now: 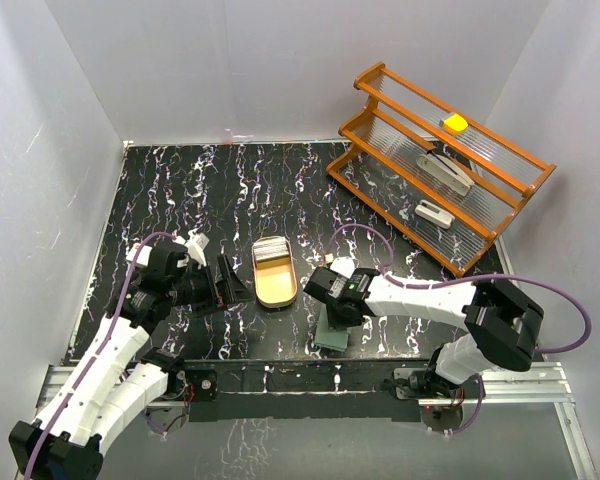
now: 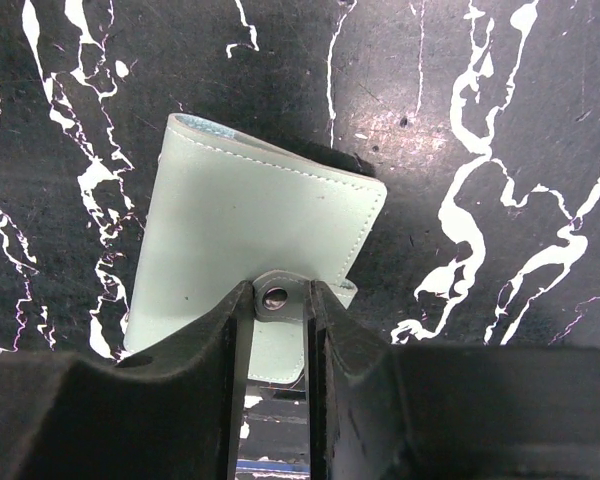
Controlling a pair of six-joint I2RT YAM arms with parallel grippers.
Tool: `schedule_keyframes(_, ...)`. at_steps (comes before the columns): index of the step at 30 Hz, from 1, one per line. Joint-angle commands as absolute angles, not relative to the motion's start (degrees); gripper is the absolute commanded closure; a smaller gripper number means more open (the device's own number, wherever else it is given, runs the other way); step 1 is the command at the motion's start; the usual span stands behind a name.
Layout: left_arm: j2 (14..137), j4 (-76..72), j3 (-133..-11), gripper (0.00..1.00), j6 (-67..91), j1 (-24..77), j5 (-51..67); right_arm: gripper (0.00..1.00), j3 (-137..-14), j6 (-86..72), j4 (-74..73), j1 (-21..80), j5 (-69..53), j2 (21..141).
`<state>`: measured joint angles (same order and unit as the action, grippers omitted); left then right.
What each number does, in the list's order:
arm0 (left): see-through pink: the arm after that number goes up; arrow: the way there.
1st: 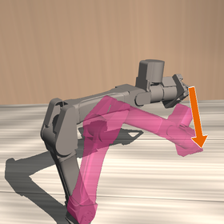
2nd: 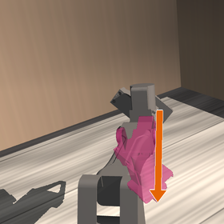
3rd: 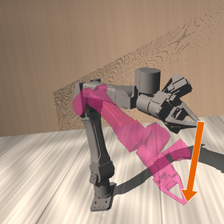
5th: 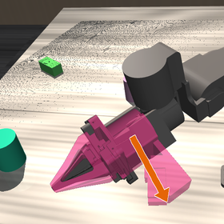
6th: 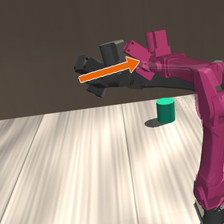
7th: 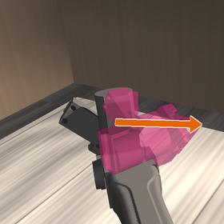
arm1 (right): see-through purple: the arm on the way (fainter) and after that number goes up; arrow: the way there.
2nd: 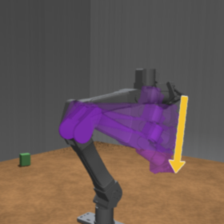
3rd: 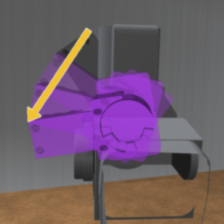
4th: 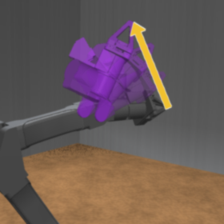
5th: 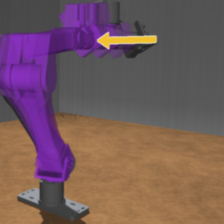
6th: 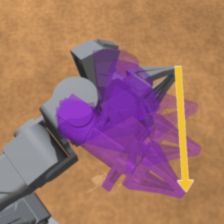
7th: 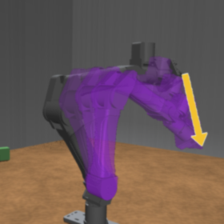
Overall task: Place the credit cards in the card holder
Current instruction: Open the card holder at the center of the board.
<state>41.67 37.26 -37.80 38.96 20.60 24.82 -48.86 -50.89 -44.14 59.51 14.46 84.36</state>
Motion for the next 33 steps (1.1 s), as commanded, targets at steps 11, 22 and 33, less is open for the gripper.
schedule_keyframes(11, 44.17, 42.76, -43.52, 0.13, 38.69, 20.83, 25.31, 1.0, -50.66, -49.15, -45.55, 59.95, 16.45, 82.04)
schedule_keyframes(22, 44.7, 39.58, -44.02, 0.11, 44.7, 20.83, 27.5, 1.0, -47.37, -44.64, -38.42, 60.79, 11.13, 78.96)
schedule_keyframes(33, 44.97, 21.54, -33.22, 0.12, 56.12, 20.83, 42.97, 1.0, -47.03, -44.08, -30.3, 61.87, 4.59, 76.08)
